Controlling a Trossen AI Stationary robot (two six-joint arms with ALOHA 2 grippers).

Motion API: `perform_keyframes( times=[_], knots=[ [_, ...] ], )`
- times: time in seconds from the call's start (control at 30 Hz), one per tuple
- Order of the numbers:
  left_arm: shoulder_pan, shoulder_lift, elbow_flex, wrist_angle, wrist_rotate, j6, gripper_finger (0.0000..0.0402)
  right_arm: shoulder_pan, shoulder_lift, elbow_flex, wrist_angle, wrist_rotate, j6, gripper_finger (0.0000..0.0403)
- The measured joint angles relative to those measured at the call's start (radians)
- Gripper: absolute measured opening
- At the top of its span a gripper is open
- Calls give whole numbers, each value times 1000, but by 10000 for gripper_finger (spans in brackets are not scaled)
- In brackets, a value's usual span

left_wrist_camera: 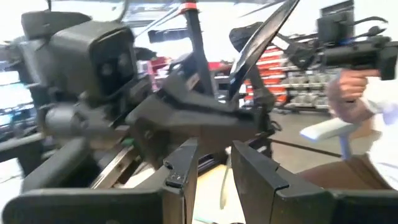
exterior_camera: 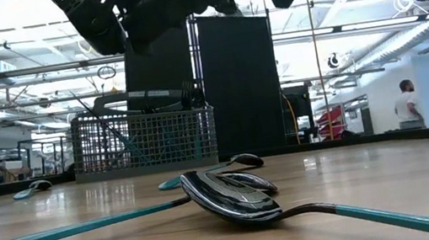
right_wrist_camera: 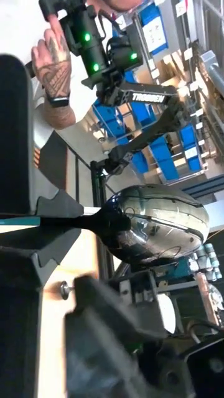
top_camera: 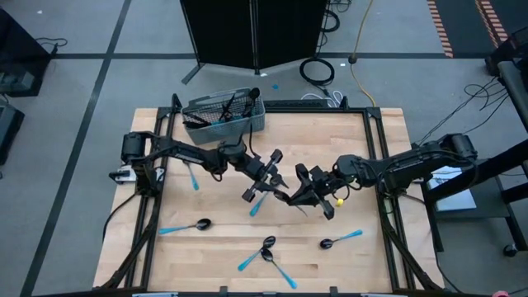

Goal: Sort silverware
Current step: Put the blue spoon into the silverware basket

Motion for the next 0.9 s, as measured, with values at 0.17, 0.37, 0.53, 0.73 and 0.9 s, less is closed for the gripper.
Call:
perform_keyframes(
  times=[0.17, 0.37, 0.53, 0.73, 0.9],
  knots=[
    [1, 0, 0, 35, 69, -4, 95, -3, 6, 0, 5, 1, -6, 0],
    [1, 0, 0, 60, 55, -5, 95, -9, 7, 0, 6, 3, -18, 0],
    [1, 0, 0, 60, 37, -5, 95, -17, 28, 0, 8, 3, -4, 0],
    [1, 0, 0, 63, 54, -5, 95, -38, 54, 0, 23, 4, 16, 0],
    [2, 0, 0, 73, 88, -5, 95, -58, 56, 0, 29, 1, 19, 0]
  ],
)
